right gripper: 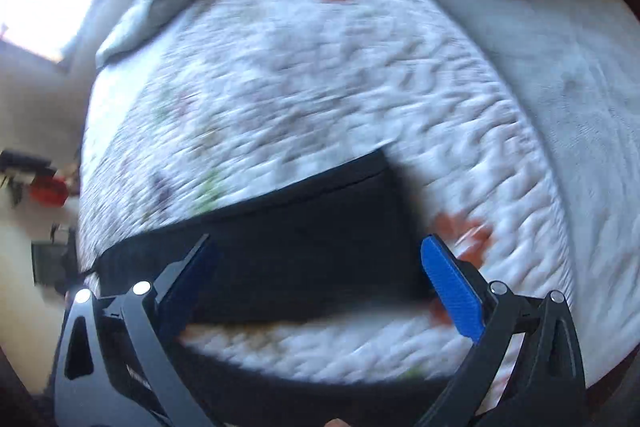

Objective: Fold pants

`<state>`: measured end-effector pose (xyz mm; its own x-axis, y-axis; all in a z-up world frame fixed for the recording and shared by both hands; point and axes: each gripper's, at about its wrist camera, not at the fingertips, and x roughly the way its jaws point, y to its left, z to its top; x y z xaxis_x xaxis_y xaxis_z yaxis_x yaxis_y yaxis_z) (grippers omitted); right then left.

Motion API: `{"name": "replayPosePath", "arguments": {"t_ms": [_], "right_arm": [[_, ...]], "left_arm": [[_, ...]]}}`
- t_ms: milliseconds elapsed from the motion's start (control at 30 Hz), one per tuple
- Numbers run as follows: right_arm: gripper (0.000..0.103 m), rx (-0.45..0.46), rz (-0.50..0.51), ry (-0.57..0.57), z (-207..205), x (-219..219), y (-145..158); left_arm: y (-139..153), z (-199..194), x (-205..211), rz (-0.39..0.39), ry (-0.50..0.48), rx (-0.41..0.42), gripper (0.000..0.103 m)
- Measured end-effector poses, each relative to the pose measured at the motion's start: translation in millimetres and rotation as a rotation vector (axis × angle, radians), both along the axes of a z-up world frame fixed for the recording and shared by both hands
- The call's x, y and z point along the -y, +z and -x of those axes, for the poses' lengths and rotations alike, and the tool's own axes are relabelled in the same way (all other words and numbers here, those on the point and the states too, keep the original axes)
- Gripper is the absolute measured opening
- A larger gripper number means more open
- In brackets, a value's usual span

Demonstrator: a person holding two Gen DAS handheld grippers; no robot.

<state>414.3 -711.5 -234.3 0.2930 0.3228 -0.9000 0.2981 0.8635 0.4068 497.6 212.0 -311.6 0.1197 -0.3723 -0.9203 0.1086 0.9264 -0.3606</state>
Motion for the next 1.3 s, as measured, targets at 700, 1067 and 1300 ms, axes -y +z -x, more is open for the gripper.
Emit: {"name": "replayPosePath", "arguments": {"t_ms": [700,1067,1300], "right_arm": [[0.066,-0.005,-0.175,0.244,-48.4,6.2,-57.0],[0.019,0.022,-0.103,0.298,-45.4,-18.2,-31.4],[0.019,0.103,0.027,0.309,-18.9,-29.6,15.2]], "left_arm": [[1.3,3.7,5.8,-0.021,0.085,0.035,0.026],[40.0,20.9,9.4,-0.07,0.104,0.139,0.014],[97.1,50.5,18.6,-0.066,0.086,0.248,0.014]]}}
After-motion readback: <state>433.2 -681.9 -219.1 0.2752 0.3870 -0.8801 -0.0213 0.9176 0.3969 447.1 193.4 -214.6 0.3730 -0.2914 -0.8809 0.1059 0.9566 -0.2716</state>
